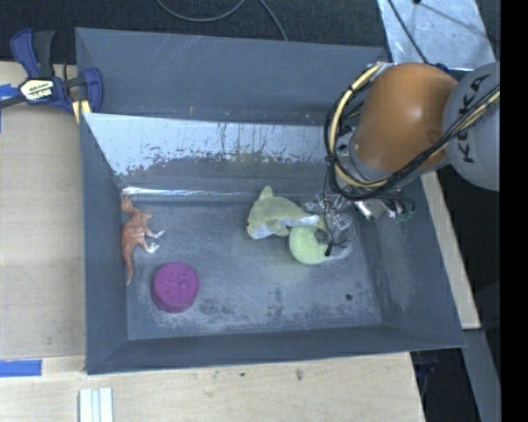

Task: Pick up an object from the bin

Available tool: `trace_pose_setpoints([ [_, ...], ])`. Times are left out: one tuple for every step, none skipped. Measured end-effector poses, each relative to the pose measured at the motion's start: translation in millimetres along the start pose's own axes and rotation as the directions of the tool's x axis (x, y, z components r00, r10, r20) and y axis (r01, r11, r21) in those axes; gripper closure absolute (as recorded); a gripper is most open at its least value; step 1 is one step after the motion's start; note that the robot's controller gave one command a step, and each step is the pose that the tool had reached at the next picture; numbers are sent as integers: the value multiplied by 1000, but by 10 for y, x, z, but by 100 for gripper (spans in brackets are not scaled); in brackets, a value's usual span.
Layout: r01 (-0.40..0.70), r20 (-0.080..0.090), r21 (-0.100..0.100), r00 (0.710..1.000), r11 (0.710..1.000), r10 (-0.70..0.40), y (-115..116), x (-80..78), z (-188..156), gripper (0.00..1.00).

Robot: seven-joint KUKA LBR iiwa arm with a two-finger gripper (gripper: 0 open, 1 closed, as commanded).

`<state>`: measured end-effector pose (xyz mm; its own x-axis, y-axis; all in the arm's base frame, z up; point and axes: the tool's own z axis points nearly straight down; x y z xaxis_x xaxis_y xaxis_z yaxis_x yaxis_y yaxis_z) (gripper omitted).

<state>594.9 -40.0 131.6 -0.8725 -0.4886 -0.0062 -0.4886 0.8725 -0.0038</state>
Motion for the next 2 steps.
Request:
trace_pose_setpoints([
  [-1,-2,-1,1000,1000,1,1,1,-62,100],
  [-2,-2,-2,1000,1000,2,-1,-1,-131,100],
])
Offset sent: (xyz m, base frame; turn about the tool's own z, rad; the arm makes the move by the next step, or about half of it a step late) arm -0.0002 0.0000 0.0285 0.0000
